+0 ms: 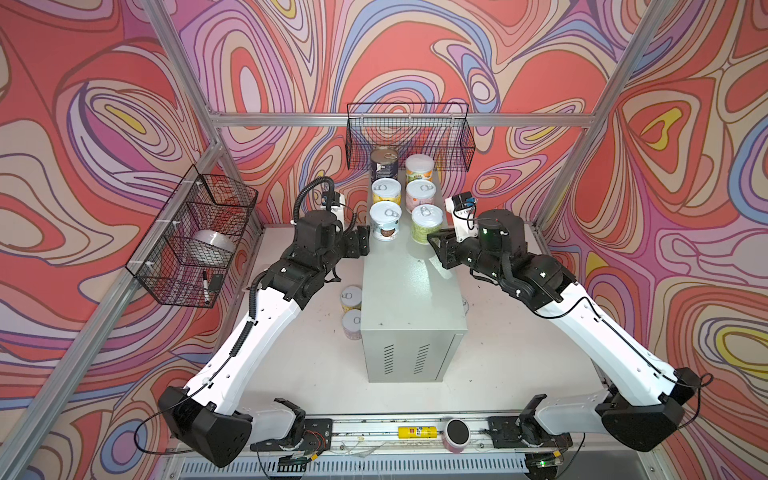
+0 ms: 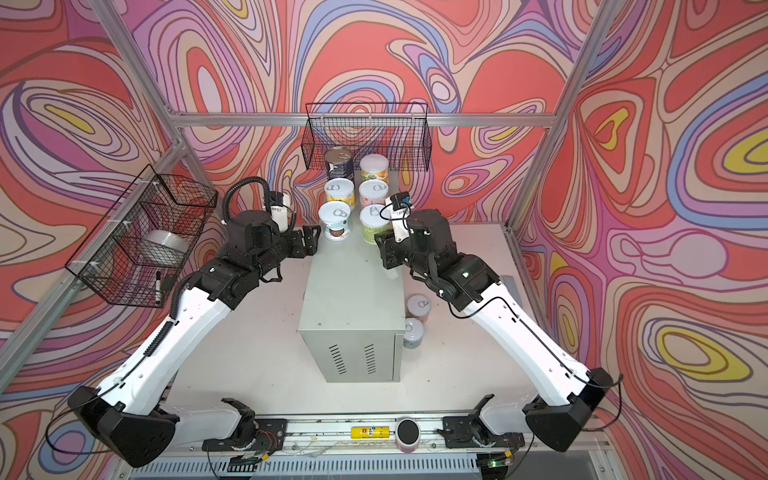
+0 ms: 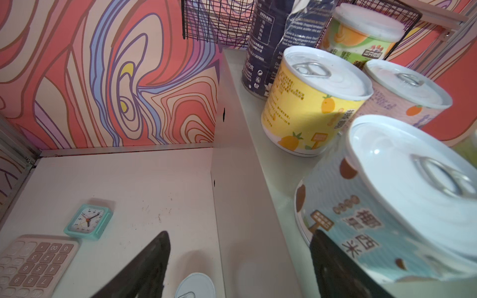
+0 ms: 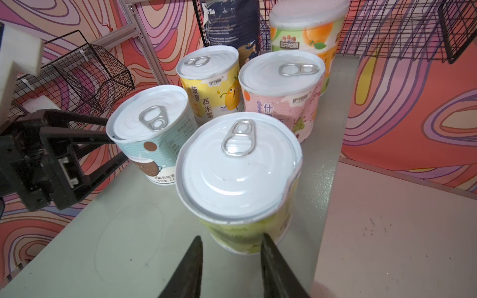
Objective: Place and organize the canned foods onto the counter
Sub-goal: 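Open the right gripper and withdraw it from the green-labelled can, then lower the left gripper toward the table cans while the right descends beside the cabinet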
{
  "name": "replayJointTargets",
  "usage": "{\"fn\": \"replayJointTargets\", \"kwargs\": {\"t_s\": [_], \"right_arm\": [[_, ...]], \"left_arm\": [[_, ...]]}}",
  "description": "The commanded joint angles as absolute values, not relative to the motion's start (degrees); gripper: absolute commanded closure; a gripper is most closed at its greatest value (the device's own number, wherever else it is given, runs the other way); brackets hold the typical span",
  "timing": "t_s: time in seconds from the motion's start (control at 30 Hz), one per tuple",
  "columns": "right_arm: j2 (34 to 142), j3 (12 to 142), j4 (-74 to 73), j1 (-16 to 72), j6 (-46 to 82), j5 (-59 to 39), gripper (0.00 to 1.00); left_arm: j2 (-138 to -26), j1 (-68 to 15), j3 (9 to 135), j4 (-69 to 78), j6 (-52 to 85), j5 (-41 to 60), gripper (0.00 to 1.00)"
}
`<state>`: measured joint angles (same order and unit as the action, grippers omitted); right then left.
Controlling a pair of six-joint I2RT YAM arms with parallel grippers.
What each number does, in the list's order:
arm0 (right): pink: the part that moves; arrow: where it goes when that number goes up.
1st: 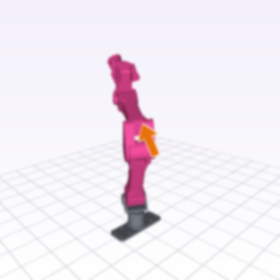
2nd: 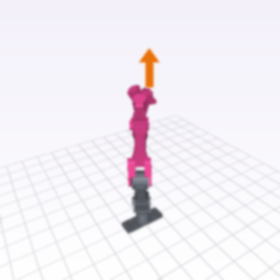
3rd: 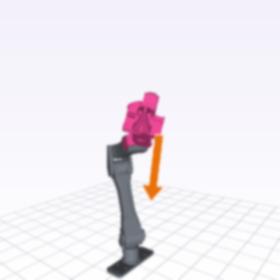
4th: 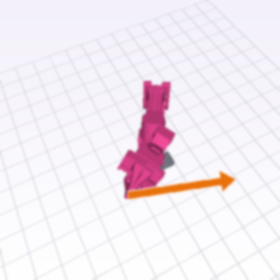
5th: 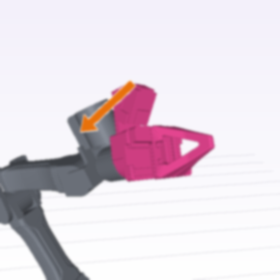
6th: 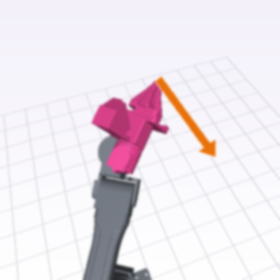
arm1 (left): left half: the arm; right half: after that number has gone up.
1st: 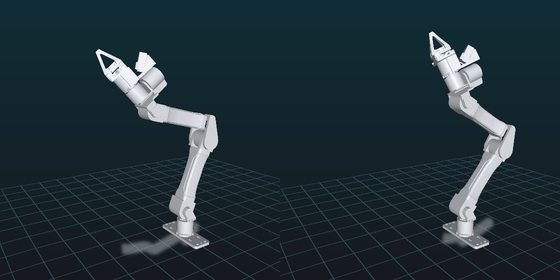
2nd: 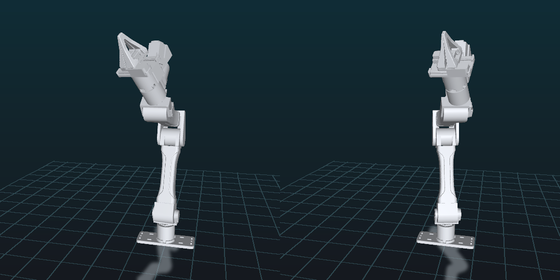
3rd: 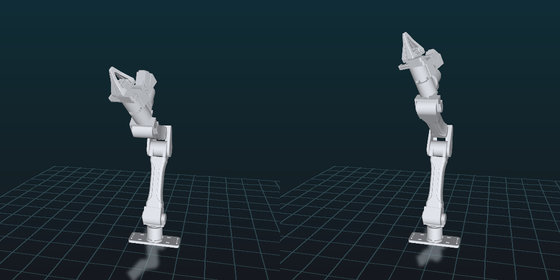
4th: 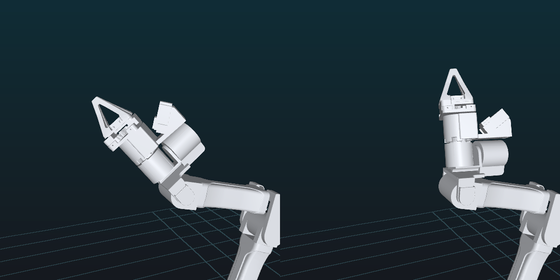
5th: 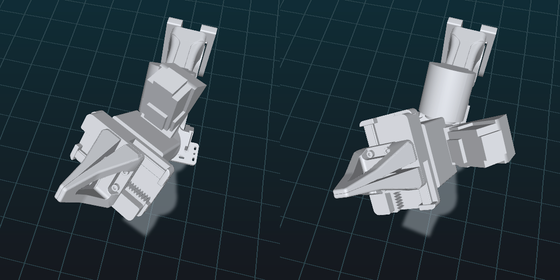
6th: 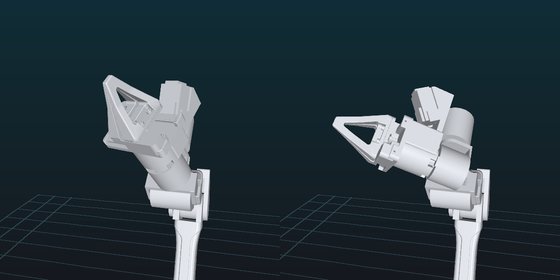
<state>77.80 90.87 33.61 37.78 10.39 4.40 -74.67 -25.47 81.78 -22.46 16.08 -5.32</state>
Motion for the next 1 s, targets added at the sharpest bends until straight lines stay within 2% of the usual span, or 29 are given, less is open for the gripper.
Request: {"fn": "replayJointTargets", "kwargs": {"t_s": [0.0, 0.97], "right_arm": [[78.92, 90.95, 31.88, 37.44, 9.67, 4.04, 0.61], [80.91, 93.37, 32.59, 37.0, 8.66, 11.96, 0.56]], "left_arm": [[-75.32, -25.58, 83.58, -21.27, 15.29, -4.3, 0.14], [-75.78, -25.64, 83.72, -22.06, 15.31, -4.32, 0.14]]}}
